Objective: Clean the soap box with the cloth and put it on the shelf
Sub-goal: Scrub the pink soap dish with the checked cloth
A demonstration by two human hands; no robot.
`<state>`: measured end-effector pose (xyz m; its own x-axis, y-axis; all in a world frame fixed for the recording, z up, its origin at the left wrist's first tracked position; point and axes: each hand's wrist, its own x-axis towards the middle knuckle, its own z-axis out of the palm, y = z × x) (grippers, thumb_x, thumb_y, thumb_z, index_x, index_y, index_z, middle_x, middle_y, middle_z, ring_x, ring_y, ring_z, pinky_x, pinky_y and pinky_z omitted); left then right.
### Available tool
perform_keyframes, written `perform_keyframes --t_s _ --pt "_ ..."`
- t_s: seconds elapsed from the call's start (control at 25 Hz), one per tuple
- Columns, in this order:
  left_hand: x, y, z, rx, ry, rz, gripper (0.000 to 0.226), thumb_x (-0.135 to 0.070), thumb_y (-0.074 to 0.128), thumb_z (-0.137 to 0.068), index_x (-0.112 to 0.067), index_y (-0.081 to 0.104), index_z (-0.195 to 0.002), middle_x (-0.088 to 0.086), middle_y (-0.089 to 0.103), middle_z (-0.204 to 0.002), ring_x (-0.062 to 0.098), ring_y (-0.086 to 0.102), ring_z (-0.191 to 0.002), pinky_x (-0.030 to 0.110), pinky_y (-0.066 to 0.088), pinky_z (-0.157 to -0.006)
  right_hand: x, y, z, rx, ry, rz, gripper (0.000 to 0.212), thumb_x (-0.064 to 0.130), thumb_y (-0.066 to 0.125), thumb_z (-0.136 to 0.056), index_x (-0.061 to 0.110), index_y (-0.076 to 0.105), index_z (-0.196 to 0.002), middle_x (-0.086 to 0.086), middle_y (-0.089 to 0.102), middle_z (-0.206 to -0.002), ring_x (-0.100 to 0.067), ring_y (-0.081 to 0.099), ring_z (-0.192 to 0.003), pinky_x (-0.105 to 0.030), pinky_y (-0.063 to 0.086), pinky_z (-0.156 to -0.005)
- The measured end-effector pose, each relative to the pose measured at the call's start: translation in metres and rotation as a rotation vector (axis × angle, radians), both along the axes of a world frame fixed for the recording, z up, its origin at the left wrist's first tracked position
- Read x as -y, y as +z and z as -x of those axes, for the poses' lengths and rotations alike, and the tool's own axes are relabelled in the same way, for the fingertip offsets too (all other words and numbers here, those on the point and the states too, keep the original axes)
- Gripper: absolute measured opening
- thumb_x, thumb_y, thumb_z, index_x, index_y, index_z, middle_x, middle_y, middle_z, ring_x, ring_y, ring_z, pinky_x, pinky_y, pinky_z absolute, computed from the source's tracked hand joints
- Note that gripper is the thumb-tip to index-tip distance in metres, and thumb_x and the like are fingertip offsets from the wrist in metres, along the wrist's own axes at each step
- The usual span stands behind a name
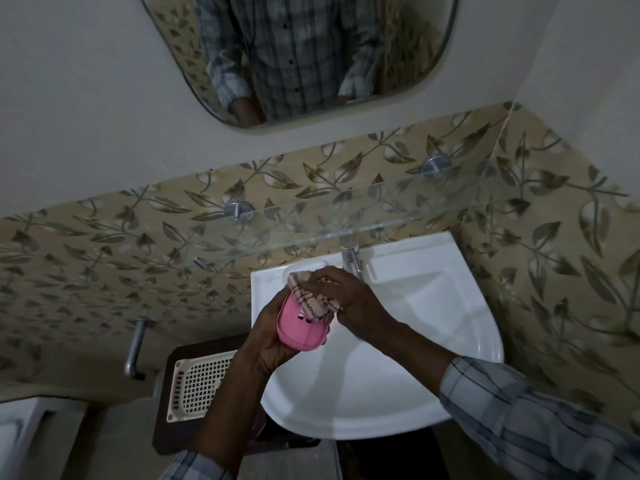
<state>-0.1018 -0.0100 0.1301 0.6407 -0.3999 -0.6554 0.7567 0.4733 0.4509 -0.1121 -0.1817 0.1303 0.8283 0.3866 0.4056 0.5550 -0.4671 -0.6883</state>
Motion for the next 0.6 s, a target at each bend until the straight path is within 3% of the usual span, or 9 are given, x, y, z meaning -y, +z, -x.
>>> perform_keyframes --t_s 0.12,0.16,0.24,0.32,0.36,0.4,0.48,0.52,0.6 --pt "0.0 -0.008 -0.003 0.033 0.058 -0.097 0.055 -0.048 0.045 -0.097 -0.003 0.061 -0.124 0.021 0.073 -0.107 0.035 0.063 -0.099 0.047 0.054 -0.084 -0.009 0.0 0.005 -0.173 -0.283 0.32 0.035 0.008 0.059 -0.081 0.008 0.07 -0.115 -0.014 0.072 -0.102 -0.033 0.069 -0.091 -0.034 0.056 -0.075" --pt "-0.003 -0.011 -0.004 0.036 0.082 -0.115 0.056 -0.05 0.043 -0.098 -0.004 0.061 -0.124 0.02 0.074 -0.105 0.033 0.063 -0.101 0.047 0.053 -0.086 -0.009 0.003 0.004 -0.347 -0.309 0.208 0.023 0.01 0.063 -0.079 0.009 0.073 -0.099 -0.012 0.075 -0.091 -0.033 0.073 -0.083 -0.034 0.058 -0.07" --pt "-0.009 -0.015 -0.008 0.03 0.1 -0.121 0.057 -0.052 0.045 -0.098 -0.006 0.061 -0.126 0.018 0.072 -0.105 0.031 0.064 -0.096 0.045 0.055 -0.085 -0.004 0.012 -0.003 -0.7 -0.379 -0.36 0.006 0.016 0.07 -0.082 0.018 0.076 -0.082 -0.005 0.078 -0.074 -0.025 0.076 -0.067 -0.037 0.061 -0.059" --pt "-0.01 -0.017 -0.012 0.034 0.081 -0.128 0.054 -0.053 0.048 -0.096 -0.007 0.065 -0.12 0.017 0.072 -0.101 0.031 0.068 -0.087 0.043 0.059 -0.077 0.003 0.016 -0.008 -0.71 -0.385 -0.712 0.013 0.013 0.077 -0.083 0.02 0.077 -0.093 0.0 0.08 -0.084 -0.018 0.077 -0.076 -0.041 0.061 -0.066" --pt "-0.007 -0.017 -0.014 0.049 0.065 -0.132 0.051 -0.051 0.05 -0.094 -0.008 0.07 -0.112 0.017 0.074 -0.098 0.031 0.071 -0.082 0.042 0.061 -0.073 0.004 0.016 -0.007 -0.629 -0.32 -0.707 0.021 0.007 0.079 -0.08 0.015 0.077 -0.099 -0.003 0.079 -0.093 -0.022 0.076 -0.087 -0.045 0.06 -0.077" --pt "-0.003 -0.015 -0.015 0.07 0.055 -0.126 0.047 -0.049 0.051 -0.092 -0.009 0.075 -0.102 0.015 0.077 -0.094 0.03 0.074 -0.078 0.041 0.063 -0.069 0.003 0.013 -0.004 -0.474 -0.241 -0.551 0.029 0.002 0.081 -0.075 0.009 0.075 -0.103 -0.008 0.077 -0.101 -0.027 0.072 -0.099 -0.047 0.055 -0.089" --pt "0.005 -0.014 -0.012 0.075 0.064 -0.079 0.043 -0.044 0.057 -0.084 -0.007 0.08 -0.084 0.018 0.078 -0.089 0.032 0.077 -0.076 0.041 0.063 -0.061 0.001 0.009 0.005 -0.147 -0.096 -0.044 0.039 0.001 0.082 -0.07 0.011 0.076 -0.107 -0.012 0.072 -0.106 -0.031 0.063 -0.109 -0.049 0.042 -0.1" --pt "0.004 -0.015 -0.012 0.057 0.068 -0.058 0.046 -0.043 0.058 -0.082 -0.003 0.079 -0.089 0.023 0.077 -0.094 0.035 0.076 -0.08 0.044 0.063 -0.062 0.008 0.009 0.004 -0.058 -0.051 0.148 0.042 0.008 0.081 -0.071 0.016 0.074 -0.112 -0.012 0.07 -0.103 -0.03 0.062 -0.106 -0.046 0.042 -0.098" --pt "0.0 -0.021 -0.014 0.032 0.042 -0.054 0.058 -0.05 0.049 -0.093 0.001 0.07 -0.111 0.026 0.072 -0.107 0.038 0.073 -0.09 0.049 0.063 -0.072 0.014 0.013 0.001 -0.086 -0.018 0.369 0.048 0.03 0.076 -0.074 0.024 0.067 -0.121 -0.009 0.072 -0.099 -0.028 0.065 -0.094 -0.038 0.05 -0.086"
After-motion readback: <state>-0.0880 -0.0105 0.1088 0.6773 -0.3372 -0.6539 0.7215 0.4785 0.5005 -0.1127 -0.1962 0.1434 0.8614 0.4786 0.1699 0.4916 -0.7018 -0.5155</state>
